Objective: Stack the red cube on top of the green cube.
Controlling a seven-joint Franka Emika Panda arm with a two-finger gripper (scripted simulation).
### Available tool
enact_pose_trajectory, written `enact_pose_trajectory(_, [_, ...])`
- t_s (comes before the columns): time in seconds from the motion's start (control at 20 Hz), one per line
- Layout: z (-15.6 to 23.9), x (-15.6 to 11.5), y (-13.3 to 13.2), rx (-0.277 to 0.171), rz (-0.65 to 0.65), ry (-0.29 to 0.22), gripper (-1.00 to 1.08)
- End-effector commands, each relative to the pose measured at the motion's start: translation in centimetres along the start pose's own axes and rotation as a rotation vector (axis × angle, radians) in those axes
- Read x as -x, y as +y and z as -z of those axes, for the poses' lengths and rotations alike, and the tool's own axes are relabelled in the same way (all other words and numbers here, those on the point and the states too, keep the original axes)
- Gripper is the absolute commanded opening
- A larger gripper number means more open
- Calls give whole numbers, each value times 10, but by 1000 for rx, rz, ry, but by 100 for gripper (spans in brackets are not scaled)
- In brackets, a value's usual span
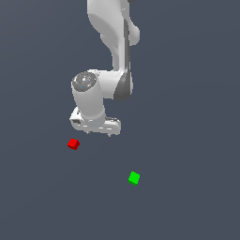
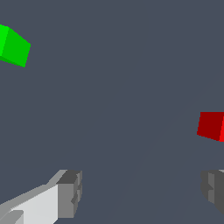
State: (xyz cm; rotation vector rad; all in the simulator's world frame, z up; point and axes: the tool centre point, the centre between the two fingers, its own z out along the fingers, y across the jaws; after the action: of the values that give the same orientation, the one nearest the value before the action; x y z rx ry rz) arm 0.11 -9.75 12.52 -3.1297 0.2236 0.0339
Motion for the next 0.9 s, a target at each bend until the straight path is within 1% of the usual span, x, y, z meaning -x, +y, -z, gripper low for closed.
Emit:
enact_pose_trajectory(0.0, [-13, -6, 36, 2, -38, 5, 100])
enact_pose_trajectory(0.2, [-34, -15, 90, 3, -97, 13, 100])
enact_pose_trajectory(0.4, [-47, -20, 127, 2, -136, 19, 100])
enact_pose_trajectory(0.5, [-51, -21, 139, 2, -149, 21, 100])
enact_pose_trajectory(0.65, [-55, -22, 149, 1, -161, 22, 100])
enact_pose_trajectory(0.85, [-55, -23, 150, 1, -162, 22, 100])
